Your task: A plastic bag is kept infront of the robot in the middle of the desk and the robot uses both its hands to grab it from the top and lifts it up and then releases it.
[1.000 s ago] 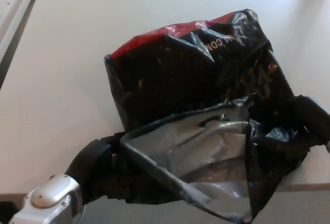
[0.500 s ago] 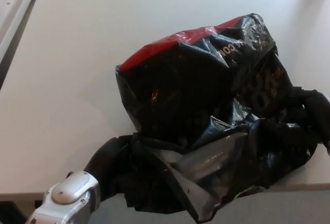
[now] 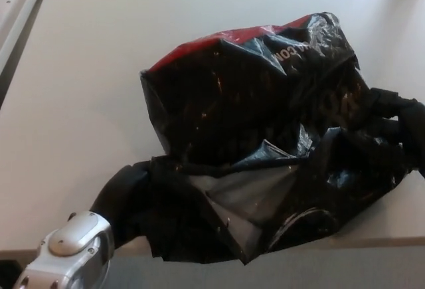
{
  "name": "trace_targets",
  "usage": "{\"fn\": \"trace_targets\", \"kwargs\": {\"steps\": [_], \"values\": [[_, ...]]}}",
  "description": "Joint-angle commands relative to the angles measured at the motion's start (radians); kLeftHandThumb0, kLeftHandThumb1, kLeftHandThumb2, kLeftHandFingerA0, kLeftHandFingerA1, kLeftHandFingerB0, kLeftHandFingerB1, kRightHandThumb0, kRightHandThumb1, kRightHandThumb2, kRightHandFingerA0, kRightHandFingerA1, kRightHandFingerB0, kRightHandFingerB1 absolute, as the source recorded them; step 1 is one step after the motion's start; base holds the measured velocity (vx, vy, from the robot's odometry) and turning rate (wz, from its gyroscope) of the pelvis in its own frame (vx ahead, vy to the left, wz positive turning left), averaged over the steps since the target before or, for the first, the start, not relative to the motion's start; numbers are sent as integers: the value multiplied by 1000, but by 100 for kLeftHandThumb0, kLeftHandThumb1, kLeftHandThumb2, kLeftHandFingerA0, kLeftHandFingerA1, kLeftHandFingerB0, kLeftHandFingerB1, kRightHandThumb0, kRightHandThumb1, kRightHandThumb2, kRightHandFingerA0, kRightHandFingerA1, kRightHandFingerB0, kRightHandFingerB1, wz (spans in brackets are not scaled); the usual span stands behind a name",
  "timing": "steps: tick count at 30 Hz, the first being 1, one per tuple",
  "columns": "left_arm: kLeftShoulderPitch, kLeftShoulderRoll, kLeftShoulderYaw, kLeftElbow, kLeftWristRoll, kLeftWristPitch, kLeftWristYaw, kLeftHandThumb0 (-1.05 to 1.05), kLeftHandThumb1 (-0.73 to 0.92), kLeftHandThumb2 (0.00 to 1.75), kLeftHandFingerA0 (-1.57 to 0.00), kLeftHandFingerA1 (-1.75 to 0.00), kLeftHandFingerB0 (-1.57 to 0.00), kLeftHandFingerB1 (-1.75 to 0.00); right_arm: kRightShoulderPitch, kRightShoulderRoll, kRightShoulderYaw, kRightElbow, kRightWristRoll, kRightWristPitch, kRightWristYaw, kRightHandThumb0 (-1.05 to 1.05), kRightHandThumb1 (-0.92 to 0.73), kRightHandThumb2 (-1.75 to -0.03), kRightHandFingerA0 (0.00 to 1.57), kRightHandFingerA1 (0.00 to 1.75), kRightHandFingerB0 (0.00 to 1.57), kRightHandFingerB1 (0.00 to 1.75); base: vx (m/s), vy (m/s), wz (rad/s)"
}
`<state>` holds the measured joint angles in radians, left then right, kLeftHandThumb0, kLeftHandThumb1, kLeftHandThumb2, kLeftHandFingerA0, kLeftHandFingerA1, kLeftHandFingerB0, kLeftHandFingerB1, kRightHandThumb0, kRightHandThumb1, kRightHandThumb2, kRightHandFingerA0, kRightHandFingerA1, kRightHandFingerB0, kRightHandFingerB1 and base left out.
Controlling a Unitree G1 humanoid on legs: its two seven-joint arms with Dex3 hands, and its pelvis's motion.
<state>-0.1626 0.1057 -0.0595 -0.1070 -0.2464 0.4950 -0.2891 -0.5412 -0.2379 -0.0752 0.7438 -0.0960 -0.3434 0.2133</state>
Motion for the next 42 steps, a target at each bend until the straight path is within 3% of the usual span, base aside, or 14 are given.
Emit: {"fn": "trace_targets", "kwargs": {"steps": [1, 4, 5, 6, 8, 9, 10, 11, 19, 32, 33, 34, 35, 42], "values": [[-81, 14, 88, -187, -41, 17, 40, -19, 65, 61, -96, -175, -65, -175, 49, -9, -21, -261, 69, 54, 18, -28, -67, -56, 71, 175, 54, 173, 0, 0, 0], [-125, 29, 106, -344, -2, -25, 70, -18, 65, 60, -97, -175, -71, -175, 83, -10, -35, -446, 105, 88, 29, -25, -71, -54, 67, 175, 56, 160, 0, 0, 0], [-145, 40, 102, -368, 51, -80, 89, -18, 62, 57, -95, -175, -71, -175, 83, -13, -37, -497, 112, 98, 31, -29, -52, -80, 110, 142, 86, 128, 0, 0, 0], [-188, 60, 103, -409, 124, -174, 109, -18, 65, 58, -93, -175, -69, -175, 82, -17, -43, -592, 129, 113, 33, -19, -70, -56, 76, 175, 54, 174, 0, 0, 0], [-228, 64, 116, -432, 134, -226, 111, -19, 63, 57, -92, -175, -69, -175, 80, -19, -49, -677, 144, 127, 36, -20, -71, -54, 77, 175, 57, 173, 0, 0, 0], [-261, 75, 120, -463, 163, -237, 127, -22, 61, 57, -92, -175, -72, -175, 78, -24, -52, -762, 152, 176, 32, -29, -50, -83, 114, 141, 92, 129, 0, 0, 0], [-292, 89, 124, -496, 189, -232, 141, -22, 61, 57, -92, -175, -72, -175, 76, -27, -55, -844, 157, 234, 28, -29, -50, -83, 114, 141, 92, 129, 0, 0, 0], [-313, 97, 130, -511, 198, -250, 144, -22, 61, 57, -93, -175, -72, -175, 73, -30, -56, -899, 172, 262, 31, -18, -71, -57, 79, 175, 59, 175, 0, 0, 0], [-475, 107, 200, -635, 131, -237, 146, -24, 63, 59, -102, -175, -74, -175, 19, -38, -94, -1188, 251, 342, -3, -19, -69, -56, 86, 175, 60, 175, 0, 0, 0], [-635, 105, 232, -888, 88, -127, 165, -28, 55, 56, -99, -175, -70, -175, -22, -78, -169, -1585, 744, 557, -143, -23, -66, -59, 90, 175, 67, 169, 0, 0, 0], [-627, 61, 206, -896, 100, -166, 187, -35, 53, 56, -101, -172, -84, -102, -23, -82, -171, -1647, 696, 587, -172, -36, -43, -84, 125, 144, 102, 132, 0, 0, 0], [-614, 7, 172, -901, 121, -218, 214, -35, 53, 56, -101, -172, -84, -102, -23, -83, -176, -1703, 634, 620, -198, -36, -43, -84, 125, 144, 102, 132, 0, 0, 0], [-602, -18, 155, -902, 135, -240, 227, -40, 51, 61, -100, -170, -90, -88, -22, -67, -169, -1725, 628, 608, -212, -28, -63, -58, 94, 175, 68, 172, 0, 0, 0], [-550, -50, 135, -932, 154, -221, 229, -40, 51, 61, -100, -170, -90, -88, 18, -60, -179, -1772, 661, 658, -232, -28, -63, -58, 94, 175, 68, 172, 0, 0, 0]]}}
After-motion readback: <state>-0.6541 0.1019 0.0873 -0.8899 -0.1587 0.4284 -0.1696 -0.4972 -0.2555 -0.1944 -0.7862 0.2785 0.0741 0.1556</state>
